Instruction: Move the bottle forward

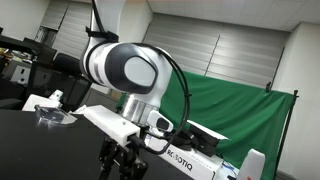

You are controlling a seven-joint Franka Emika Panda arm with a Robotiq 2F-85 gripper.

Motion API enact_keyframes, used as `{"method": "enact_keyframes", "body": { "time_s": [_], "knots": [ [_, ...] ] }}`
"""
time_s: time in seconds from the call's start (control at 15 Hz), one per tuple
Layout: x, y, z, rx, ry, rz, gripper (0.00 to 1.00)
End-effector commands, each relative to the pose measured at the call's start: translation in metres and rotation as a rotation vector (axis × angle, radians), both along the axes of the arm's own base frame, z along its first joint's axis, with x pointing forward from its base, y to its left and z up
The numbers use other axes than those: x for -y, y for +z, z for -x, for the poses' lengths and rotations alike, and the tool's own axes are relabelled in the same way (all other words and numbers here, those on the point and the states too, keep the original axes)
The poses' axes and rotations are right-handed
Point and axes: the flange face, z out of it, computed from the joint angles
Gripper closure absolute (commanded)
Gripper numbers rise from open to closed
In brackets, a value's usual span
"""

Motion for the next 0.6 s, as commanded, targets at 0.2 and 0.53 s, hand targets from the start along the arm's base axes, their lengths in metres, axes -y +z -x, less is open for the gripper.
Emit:
{"method": "enact_keyframes", "body": {
  "time_s": [0.2,0.53],
  "knots": [
    [-0.003,0.061,-0.001,0.086,0.028,-0.004,0.00],
    [-0.002,0.077,-0.009,0.097,0.053,0.008,0.00]
  ]
}}
